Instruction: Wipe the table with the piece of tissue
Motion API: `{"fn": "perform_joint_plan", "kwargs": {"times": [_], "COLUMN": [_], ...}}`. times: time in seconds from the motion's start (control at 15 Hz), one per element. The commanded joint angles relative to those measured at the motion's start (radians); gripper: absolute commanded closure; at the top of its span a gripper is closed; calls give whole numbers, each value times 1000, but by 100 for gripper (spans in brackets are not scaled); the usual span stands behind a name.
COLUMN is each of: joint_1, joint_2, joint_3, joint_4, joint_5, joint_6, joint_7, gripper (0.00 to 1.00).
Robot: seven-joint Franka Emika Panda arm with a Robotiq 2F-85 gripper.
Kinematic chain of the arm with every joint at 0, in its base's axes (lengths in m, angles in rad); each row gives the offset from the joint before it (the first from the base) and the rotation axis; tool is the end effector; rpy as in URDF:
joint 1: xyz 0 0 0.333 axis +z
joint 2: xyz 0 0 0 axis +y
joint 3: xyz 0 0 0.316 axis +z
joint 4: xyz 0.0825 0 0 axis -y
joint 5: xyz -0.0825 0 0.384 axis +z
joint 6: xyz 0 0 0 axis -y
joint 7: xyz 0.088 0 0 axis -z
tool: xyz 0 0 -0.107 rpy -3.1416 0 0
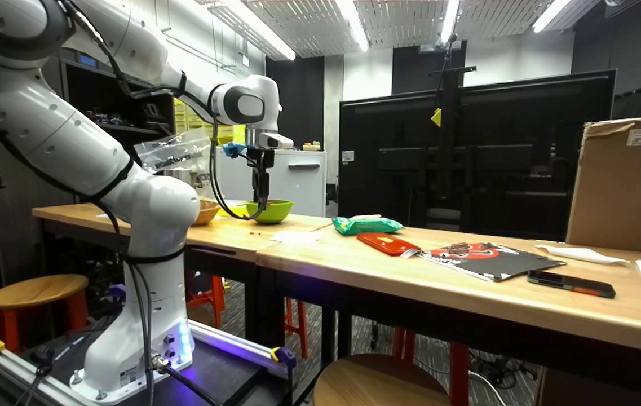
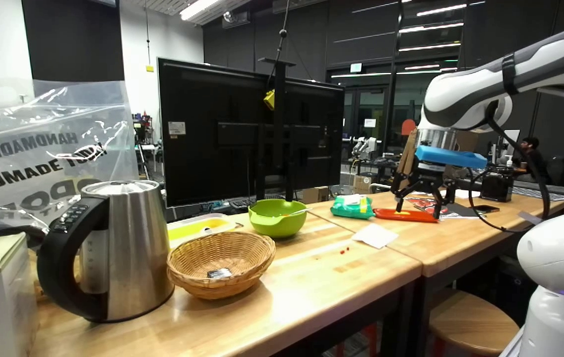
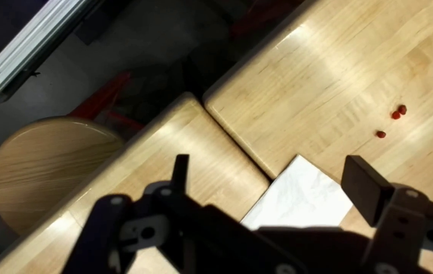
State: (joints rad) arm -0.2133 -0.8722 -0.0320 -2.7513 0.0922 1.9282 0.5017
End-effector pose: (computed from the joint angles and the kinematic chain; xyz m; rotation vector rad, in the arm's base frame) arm 0.2880 -0.0652 0.4593 -2.8048 1.1306 -0.0501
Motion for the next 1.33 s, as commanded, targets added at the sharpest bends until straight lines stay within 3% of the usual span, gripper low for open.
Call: {"fn": "perform_joint_plan", "kwargs": {"times": [0.0, 0.07, 0.53, 0.93, 1.27], "joint_1": [-65, -86, -199, -175, -116], "joint_2": [-35, 0, 8, 77, 175], "joint_3": [6, 4, -53, -32, 0], "joint_4": [-63, -22, -26, -27, 1], "joint_5": [-4, -13, 12, 44, 119], "joint_6": [85, 92, 197, 286, 373], "joint_7": [2, 10, 17, 17, 58], "gripper": [0, 0, 0, 0, 0]}}
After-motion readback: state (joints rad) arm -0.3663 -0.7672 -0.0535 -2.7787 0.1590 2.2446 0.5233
